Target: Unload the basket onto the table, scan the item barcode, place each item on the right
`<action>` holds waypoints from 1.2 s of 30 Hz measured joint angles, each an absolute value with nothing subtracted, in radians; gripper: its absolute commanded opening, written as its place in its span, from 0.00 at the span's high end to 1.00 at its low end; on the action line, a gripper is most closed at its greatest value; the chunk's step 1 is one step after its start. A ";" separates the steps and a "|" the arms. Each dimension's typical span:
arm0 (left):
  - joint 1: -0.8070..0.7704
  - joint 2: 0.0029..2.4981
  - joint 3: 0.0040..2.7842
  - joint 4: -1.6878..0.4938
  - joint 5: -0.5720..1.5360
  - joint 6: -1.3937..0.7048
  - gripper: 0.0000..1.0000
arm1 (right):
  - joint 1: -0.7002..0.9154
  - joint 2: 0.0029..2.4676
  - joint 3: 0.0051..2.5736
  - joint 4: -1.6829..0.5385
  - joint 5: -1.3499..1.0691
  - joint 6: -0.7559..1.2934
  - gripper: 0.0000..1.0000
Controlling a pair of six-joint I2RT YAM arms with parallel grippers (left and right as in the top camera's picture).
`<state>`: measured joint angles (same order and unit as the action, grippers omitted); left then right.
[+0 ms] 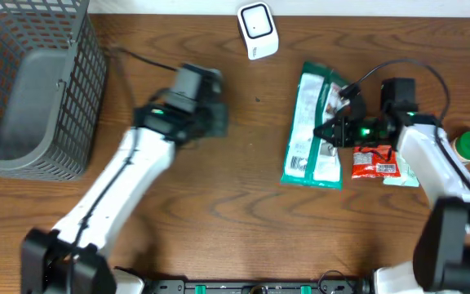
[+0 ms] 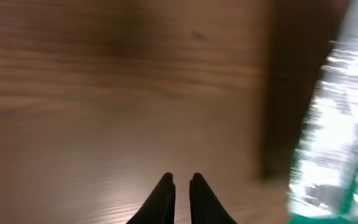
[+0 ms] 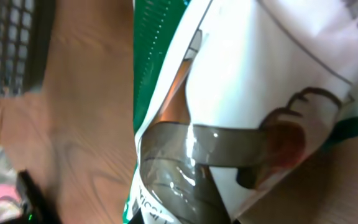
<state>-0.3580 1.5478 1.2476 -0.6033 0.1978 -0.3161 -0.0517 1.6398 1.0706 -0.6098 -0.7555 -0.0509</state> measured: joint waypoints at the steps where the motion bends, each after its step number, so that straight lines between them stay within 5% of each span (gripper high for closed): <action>1: -0.330 1.538 1.248 -0.608 0.195 -0.316 0.88 | -0.048 1.609 1.078 -0.611 -0.741 -0.039 0.99; 6: -0.157 1.513 1.248 -0.628 0.179 -0.315 0.87 | 0.001 1.479 1.153 -0.662 -0.640 0.009 0.99; 9: -0.105 1.513 1.248 -0.629 0.176 -0.307 0.64 | 0.052 1.449 1.228 -0.741 -0.557 0.011 0.99; 23: -0.028 1.513 1.248 -0.606 0.122 -0.287 0.33 | 0.339 1.449 1.693 -0.971 -0.117 -0.126 0.99; 26: -0.020 1.513 1.248 -0.609 0.067 -0.279 0.17 | 0.392 1.450 1.727 -0.957 -0.037 -0.206 0.99; 36: -0.017 1.513 1.248 -0.646 0.012 -0.279 0.16 | 0.538 1.575 1.726 -0.838 0.205 -0.429 0.99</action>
<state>-0.0166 1.5131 1.2476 -0.6464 0.0116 -0.2794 0.5385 1.5753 1.7264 -0.8383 0.2050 -0.4286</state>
